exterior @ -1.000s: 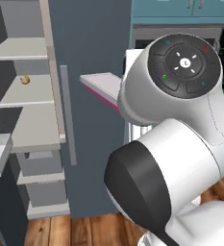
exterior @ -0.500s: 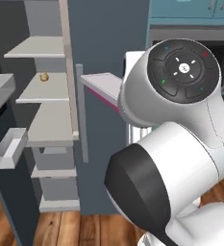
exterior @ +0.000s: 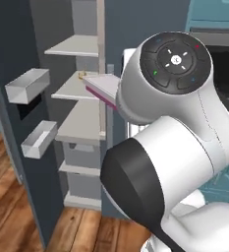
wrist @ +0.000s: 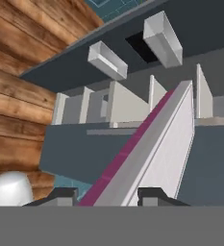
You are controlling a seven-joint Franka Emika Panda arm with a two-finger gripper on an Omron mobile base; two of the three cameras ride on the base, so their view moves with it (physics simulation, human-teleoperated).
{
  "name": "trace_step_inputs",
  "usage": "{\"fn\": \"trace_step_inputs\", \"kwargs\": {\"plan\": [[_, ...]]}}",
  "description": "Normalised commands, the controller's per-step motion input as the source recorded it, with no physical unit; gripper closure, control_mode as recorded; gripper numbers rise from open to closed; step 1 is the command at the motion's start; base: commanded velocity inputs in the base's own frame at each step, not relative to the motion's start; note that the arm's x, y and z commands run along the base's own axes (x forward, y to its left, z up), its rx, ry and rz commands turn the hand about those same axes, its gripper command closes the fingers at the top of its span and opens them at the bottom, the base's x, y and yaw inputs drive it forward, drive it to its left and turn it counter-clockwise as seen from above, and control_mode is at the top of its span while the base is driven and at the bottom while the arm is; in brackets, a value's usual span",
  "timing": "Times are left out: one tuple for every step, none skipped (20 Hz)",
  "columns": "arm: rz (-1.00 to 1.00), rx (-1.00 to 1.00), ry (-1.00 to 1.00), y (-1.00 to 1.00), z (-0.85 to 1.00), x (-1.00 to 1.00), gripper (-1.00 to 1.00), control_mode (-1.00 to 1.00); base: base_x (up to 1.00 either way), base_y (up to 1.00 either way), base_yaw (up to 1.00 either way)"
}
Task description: Open the freezer door, pick up the ice cube tray from the freezer, and place it on the dining counter.
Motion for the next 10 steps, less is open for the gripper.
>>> {"fn": "trace_step_inputs", "kwargs": {"plan": [[0.00,0.00,0.00,0.00,0.00,0.00,1.00,1.00,0.00,-0.30,0.59],[0.00,0.00,0.00,0.00,0.00,0.00,1.00,1.00,0.00,-0.26,0.60],[0.00,0.00,0.00,0.00,0.00,0.00,1.00,1.00,-0.01,-0.26,0.62],[0.00,0.00,0.00,0.00,0.00,0.00,1.00,1.00,0.00,-0.23,0.61],[0.00,0.00,0.00,0.00,0.00,0.00,1.00,1.00,0.00,-0.26,0.61],[0.00,0.00,0.00,0.00,0.00,0.00,1.00,1.00,0.00,-0.24,0.63],[0.00,0.00,0.00,0.00,0.00,0.00,1.00,1.00,0.00,-0.23,0.64],[0.00,0.00,0.00,0.00,0.00,0.00,1.00,1.00,0.00,-0.28,0.65],[0.00,0.00,0.00,0.00,0.00,0.00,1.00,1.00,0.00,-0.27,0.65],[0.00,0.00,0.00,0.00,0.00,0.00,1.00,1.00,0.00,-0.29,0.65]]}}
